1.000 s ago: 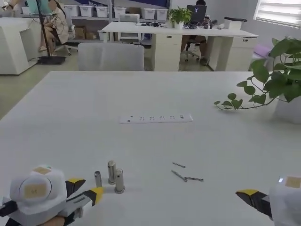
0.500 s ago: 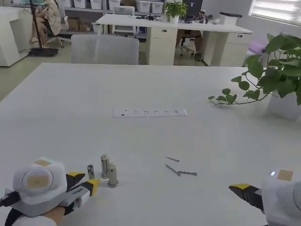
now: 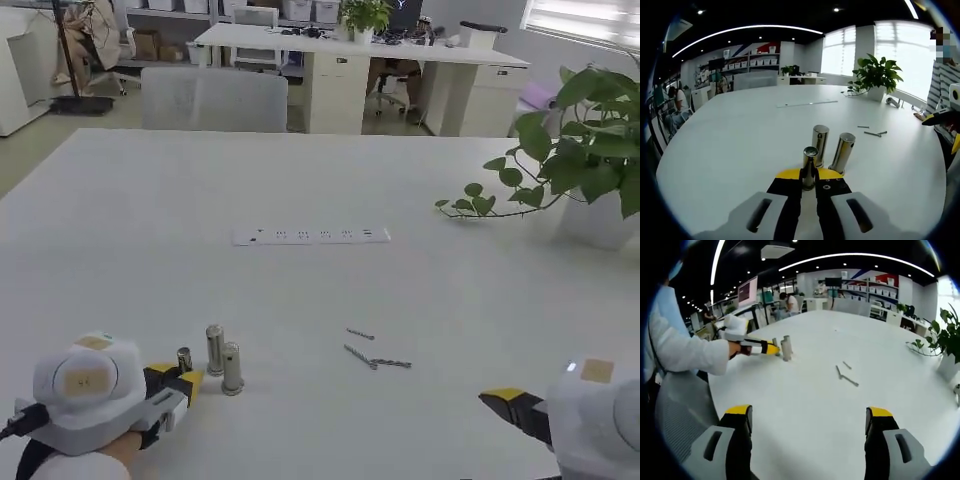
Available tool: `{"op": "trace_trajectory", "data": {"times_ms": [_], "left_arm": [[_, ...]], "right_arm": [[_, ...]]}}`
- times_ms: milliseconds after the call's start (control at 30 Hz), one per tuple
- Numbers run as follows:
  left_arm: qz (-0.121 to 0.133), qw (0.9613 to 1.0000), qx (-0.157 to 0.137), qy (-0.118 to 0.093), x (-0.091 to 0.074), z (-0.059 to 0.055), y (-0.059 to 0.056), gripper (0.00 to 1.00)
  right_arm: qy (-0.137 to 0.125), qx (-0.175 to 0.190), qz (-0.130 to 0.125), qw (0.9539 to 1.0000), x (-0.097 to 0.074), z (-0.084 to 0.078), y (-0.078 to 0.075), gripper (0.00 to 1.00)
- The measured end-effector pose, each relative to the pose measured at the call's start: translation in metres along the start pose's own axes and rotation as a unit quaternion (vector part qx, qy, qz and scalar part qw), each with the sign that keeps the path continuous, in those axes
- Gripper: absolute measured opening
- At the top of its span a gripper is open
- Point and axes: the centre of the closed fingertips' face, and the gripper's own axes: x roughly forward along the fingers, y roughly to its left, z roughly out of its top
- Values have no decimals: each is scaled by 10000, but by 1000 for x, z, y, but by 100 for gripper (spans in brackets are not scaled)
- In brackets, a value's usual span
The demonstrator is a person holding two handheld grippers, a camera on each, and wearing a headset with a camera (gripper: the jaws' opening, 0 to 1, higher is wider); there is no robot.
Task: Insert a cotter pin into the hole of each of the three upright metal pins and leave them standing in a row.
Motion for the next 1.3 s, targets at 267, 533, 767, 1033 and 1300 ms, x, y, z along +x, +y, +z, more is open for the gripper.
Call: {"op": "trace_trajectory", "data": {"times_ms": [267, 533, 767, 1033, 1300], "left_arm": [[-135, 9999, 53, -20, -2, -1, 0, 7], [-376, 9991, 216, -38, -7, -2, -7, 6], [-615, 9972, 416, -20, -16, 0, -13, 6], [-999, 9920, 775, 26, -30, 1, -35, 6], [-1566, 9823, 1024, 15, -42, -1, -65, 6]], "right_arm": [[18, 9, 12, 10000, 1, -1, 1, 95], [13, -10, 48, 10000, 4, -1, 2, 95], [-33, -25, 77, 10000, 4, 2, 3, 95], [-66, -62, 129, 9999, 4, 4, 7, 94], [-108, -110, 165, 9997, 3, 6, 10, 94]]}}
